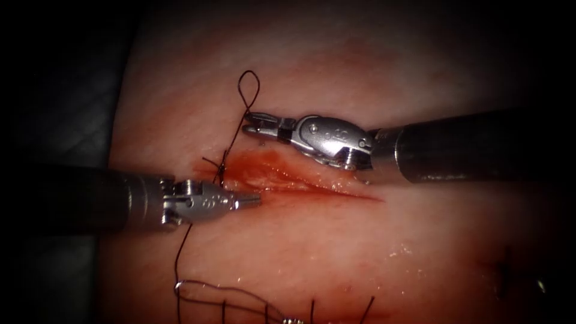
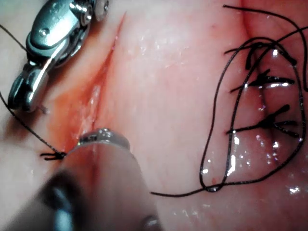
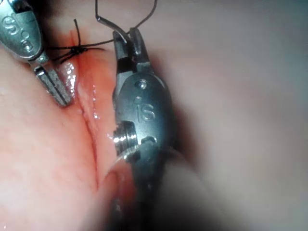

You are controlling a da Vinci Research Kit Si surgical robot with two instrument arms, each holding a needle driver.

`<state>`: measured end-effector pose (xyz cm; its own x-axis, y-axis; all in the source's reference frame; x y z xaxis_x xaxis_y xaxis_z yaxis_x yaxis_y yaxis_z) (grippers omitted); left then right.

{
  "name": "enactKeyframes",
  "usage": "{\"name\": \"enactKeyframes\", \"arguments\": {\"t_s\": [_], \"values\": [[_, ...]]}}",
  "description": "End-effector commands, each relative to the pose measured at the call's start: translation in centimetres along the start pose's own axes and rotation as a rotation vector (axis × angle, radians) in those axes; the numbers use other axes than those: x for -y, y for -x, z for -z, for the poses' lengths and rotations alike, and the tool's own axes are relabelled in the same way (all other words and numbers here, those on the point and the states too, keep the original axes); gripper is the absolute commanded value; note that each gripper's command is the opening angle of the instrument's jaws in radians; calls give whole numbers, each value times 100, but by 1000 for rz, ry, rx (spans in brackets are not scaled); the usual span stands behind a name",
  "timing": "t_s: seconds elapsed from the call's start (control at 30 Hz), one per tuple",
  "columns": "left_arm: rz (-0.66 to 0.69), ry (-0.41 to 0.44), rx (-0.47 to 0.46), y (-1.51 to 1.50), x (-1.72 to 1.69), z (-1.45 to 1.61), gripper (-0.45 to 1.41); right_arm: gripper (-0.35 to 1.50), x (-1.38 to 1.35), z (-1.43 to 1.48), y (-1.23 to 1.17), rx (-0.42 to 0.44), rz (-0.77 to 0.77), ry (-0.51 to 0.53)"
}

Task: Wound Closure
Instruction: Throw the needle through the skin above the cut with the right end-effector.

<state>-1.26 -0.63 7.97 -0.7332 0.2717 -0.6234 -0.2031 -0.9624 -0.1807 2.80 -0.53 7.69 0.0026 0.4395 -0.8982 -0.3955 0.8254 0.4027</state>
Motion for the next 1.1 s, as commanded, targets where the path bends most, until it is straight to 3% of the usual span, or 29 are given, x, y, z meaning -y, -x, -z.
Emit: {"name": "enactKeyframes", "arguments": {"t_s": [0.03, 0.3, 0.43, 0.67, 1.1], "values": [[3, 1, -1, 0, -1, -7, -45, -35, 0, -6, 6, -3, 18, 0], [1, 5, 0, 1, -2, -5, -45, -35, 1, -4, 4, -4, 44, 13], [-1, 6, 0, 3, -2, -3, -45, -35, -4, -4, 1, 10, -166, 59], [3, 8, 2, 4, -3, -1, -45, -35, -18, -6, -4, 4, -387, 100], [3, 10, 2, 6, -1, 0, -45, -35, -7, -13, 21, 75, -1040, 13]]}}
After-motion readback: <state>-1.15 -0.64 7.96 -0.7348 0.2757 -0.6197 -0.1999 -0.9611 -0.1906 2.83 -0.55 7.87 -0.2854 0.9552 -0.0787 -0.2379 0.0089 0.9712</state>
